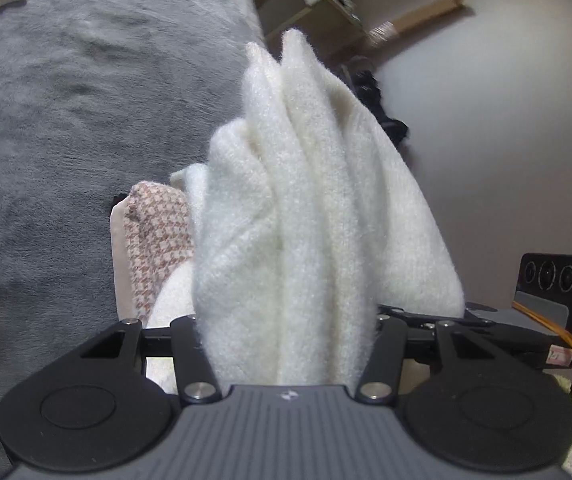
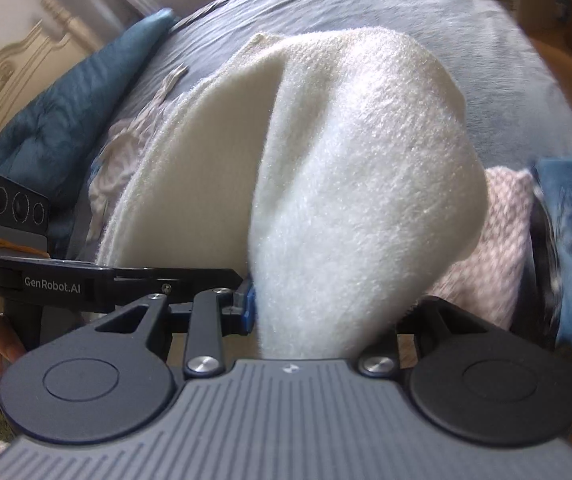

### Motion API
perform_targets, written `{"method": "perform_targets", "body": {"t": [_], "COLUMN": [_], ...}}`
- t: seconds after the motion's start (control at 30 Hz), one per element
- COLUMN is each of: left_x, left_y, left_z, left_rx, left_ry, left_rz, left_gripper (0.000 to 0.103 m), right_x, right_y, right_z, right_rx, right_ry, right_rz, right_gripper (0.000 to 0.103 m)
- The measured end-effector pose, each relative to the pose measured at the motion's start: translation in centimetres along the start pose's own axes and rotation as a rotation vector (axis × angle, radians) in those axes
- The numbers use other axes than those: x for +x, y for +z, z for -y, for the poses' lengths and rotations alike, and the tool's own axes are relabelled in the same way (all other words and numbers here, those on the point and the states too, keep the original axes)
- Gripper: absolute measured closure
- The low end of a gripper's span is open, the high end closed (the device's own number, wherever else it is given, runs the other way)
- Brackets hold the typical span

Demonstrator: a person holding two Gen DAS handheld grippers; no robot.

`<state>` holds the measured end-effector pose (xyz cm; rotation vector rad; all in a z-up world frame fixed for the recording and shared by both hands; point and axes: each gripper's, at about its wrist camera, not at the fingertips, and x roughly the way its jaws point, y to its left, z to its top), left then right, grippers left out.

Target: Fold clothes

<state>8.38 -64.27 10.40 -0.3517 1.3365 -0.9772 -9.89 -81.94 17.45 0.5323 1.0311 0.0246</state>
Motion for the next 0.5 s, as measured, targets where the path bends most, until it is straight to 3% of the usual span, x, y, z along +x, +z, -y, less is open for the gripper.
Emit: {"method": "perform_targets", "body": {"t": [0.23,0.5], "left_x": [3.7,4.0], "left_y": [3.8,6.4], "left_z": [2.7,4.7], "left_rx": [-0.085,-0.059], "left_ry": [0.027,0.010], "left_rz": [0.071,0.082], "left_gripper": [0.051,0.050], "right_x": [0.4,-1.0], "right_y": [5.3,9.3], "right_z": [5.8,6.8], "right_rx": [-0.123,-0.135], "right_ry": [0.093,0.133], "right_rz": [-0.092,-0.073], "right_gripper": [0.070,0.070]}}
